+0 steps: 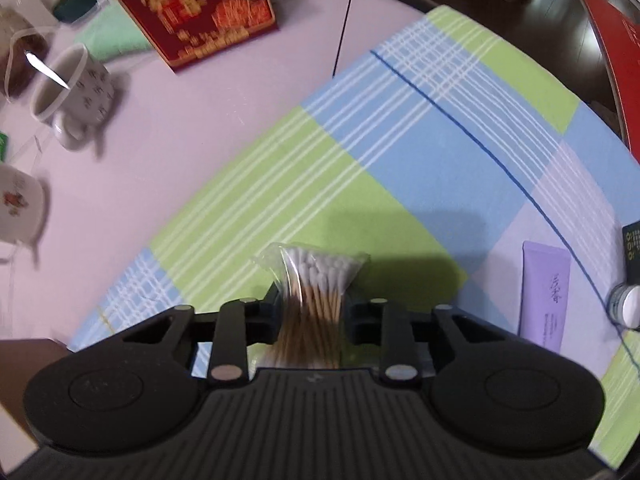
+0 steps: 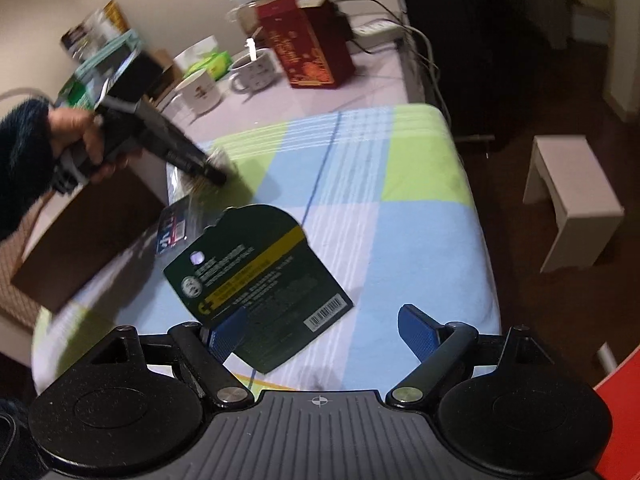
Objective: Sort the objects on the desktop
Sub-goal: 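Grasp the cotton swab bag with the left gripper while the right gripper grasps the green lip balm card, then lift the cotton swab bag with the left gripper while the right gripper lifts the lip balm card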
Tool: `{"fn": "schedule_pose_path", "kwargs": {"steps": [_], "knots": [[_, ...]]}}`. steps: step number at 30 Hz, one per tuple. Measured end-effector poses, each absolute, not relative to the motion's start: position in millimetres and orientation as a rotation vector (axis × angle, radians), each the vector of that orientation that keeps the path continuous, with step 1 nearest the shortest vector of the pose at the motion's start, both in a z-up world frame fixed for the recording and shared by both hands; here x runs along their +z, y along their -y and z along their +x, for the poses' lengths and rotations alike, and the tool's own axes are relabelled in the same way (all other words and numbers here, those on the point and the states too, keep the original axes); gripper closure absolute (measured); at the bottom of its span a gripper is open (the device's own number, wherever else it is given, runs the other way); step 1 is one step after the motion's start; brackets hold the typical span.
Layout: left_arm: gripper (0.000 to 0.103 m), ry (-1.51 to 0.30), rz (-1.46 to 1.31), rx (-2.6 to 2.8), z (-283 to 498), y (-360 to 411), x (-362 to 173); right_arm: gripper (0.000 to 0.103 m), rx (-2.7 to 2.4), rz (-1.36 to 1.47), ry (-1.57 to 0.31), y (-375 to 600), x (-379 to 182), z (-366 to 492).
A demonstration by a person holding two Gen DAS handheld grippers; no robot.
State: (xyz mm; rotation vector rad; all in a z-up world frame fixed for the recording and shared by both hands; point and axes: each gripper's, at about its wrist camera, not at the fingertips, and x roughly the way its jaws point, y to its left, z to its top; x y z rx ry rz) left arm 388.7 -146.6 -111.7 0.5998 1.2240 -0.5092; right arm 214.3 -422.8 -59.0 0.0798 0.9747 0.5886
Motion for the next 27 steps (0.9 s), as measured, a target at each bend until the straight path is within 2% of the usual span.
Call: {"fn": "schedule_pose_path", "kwargs": {"steps": [3, 4, 5, 9, 10, 12, 18, 20, 27], "knots": [[0.080, -1.180, 0.553, -0.509, 380, 135, -92, 0.015, 0.644, -0.031, -0.935, 405, -60, 210], [0.080, -1.162, 0.542, -0.507, 376, 133, -85, 0.008, 0.662, -0.068, -0.921, 400, -60, 208], [0.080, -1.144, 0.532, -0.508, 371, 131, -77, 0.007, 0.680, -0.105, -0.907, 394, -61, 207], [0.080, -1.089, 0.474, -0.506, 346, 120, -47, 0.006, 0.756, -0.267, -0.845, 366, -67, 201], [0.080, -1.080, 0.459, -0.504, 341, 117, -41, 0.001, 0.766, -0.303, -0.829, 360, -72, 201], [0.080, -1.065, 0.430, -0.497, 331, 111, -32, 0.000, 0.765, -0.374, -0.804, 350, -84, 200], [0.079, -1.028, 0.345, -0.493, 300, 99, -13, 0.001, 0.772, -0.429, -0.778, 344, -110, 206], [0.080, -1.019, 0.338, -0.490, 289, 97, -9, 0.016, 0.772, -0.413, -0.780, 347, -111, 209], [0.080, -0.988, 0.267, -0.463, 260, 79, 3, 0.017, 0.795, -0.323, -0.762, 349, -78, 208]]}}
